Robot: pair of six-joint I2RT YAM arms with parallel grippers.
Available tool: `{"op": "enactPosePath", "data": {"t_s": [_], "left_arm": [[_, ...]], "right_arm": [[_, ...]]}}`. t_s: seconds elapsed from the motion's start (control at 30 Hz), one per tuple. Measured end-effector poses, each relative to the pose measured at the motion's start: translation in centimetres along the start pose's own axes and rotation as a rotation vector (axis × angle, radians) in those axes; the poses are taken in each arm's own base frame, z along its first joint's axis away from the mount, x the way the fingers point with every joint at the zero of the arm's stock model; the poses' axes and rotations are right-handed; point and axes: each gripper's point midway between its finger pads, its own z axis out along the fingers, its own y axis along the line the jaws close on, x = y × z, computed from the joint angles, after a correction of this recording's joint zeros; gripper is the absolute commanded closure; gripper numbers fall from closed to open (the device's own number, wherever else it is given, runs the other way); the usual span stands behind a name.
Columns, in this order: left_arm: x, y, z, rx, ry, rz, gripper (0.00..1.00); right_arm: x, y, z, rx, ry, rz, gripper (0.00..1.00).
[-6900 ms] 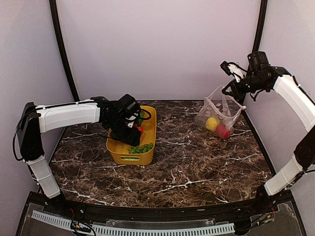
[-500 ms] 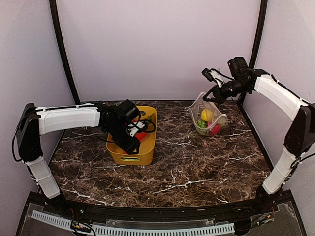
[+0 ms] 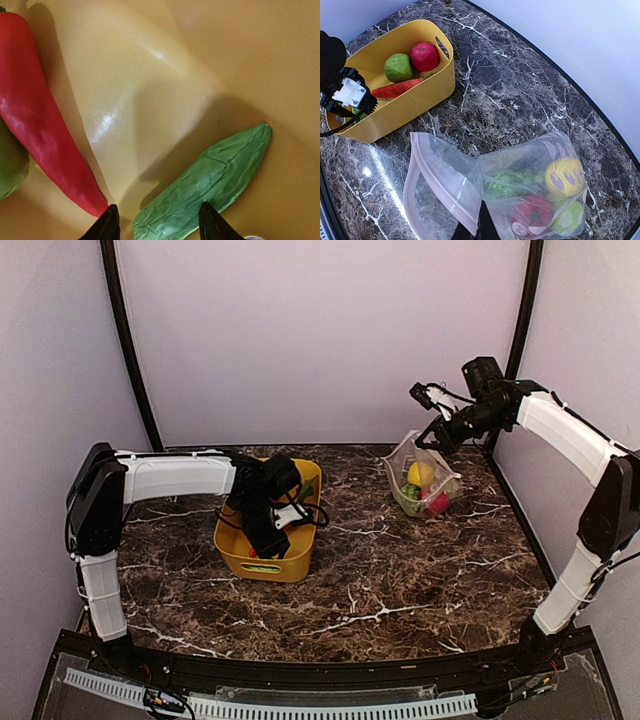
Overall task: Place the food in the zip-top bag and seal the zipper
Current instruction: Pick up the fake vegetable from the bin.
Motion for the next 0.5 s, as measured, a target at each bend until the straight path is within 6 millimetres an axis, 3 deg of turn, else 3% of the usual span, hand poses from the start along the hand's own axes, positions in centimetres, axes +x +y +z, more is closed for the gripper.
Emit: {"op": "enactPosePath", "data": {"t_s": [0.5], "left_arm": [[-1.0, 2.5, 0.7, -0.094, 0.012, 0.043, 0.5]], "right_arm": [[0.7, -0.5, -0.4, 0.039, 0.049, -0.002, 1.0]]}}
